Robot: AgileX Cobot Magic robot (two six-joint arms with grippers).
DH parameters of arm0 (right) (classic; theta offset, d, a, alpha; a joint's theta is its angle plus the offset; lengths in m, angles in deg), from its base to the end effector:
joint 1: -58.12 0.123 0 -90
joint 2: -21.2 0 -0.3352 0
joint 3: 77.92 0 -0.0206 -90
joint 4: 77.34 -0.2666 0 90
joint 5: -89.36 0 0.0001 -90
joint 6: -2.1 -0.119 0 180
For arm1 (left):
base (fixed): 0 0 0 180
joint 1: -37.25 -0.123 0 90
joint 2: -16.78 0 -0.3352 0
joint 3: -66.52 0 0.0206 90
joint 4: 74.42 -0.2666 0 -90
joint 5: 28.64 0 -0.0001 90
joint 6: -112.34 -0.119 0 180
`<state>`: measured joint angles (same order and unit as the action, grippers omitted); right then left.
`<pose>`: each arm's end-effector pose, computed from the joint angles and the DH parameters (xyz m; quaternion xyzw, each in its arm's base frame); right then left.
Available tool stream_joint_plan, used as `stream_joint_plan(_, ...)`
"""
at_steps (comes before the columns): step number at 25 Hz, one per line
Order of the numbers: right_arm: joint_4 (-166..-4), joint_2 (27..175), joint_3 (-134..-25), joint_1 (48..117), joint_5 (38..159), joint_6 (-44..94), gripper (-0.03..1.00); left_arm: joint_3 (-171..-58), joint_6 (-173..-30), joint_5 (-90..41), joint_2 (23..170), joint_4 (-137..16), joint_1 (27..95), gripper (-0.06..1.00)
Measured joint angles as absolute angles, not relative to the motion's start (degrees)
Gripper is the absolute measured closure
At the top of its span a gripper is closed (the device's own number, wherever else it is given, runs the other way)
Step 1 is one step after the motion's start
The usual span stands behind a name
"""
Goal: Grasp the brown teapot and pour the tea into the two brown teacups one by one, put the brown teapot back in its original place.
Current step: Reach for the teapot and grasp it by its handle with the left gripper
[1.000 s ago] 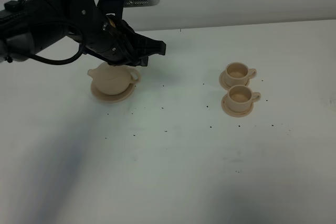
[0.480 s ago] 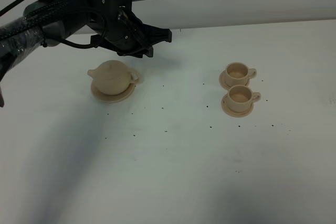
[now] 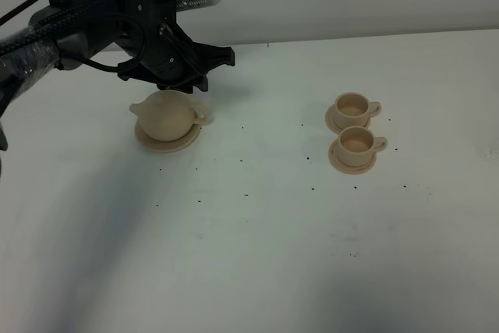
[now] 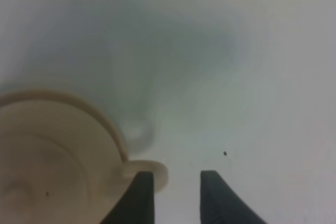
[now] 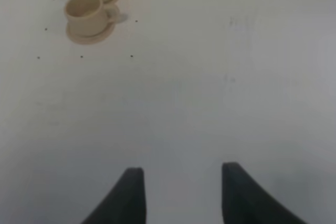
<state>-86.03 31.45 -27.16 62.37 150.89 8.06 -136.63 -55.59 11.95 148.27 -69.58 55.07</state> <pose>-0.0081 0.0153 0.2668 -0.0781 0.8709 0.0686 0.4804 0.5150 -0.1724 0.2080 0.0248 0.9626 -0.1029 0.2495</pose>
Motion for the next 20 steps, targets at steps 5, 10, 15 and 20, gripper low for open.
stream_joint_plan(5, -86.03, 31.45, -27.16, 62.37, 150.89, 8.06, 0.62, -136.63, -55.34, 10.35, 148.27, -69.58, 54.43, 0.71)
stream_joint_plan(10, -86.03, 31.45, -27.16, 62.37, 150.89, 8.0, 0.62, -136.63, -55.27, 8.53, 148.94, -69.21, 54.43, 0.71)
stream_joint_plan(15, -86.03, 31.45, -27.16, 62.37, 150.89, 8.0, 0.62, -136.63, -55.27, 8.0, 152.06, -68.15, 54.43, 0.71)
stream_joint_plan(20, -86.03, 31.45, -27.16, 62.37, 150.89, 8.0, 0.62, -136.63, -55.27, 7.19, 152.73, -68.08, 54.65, 0.71)
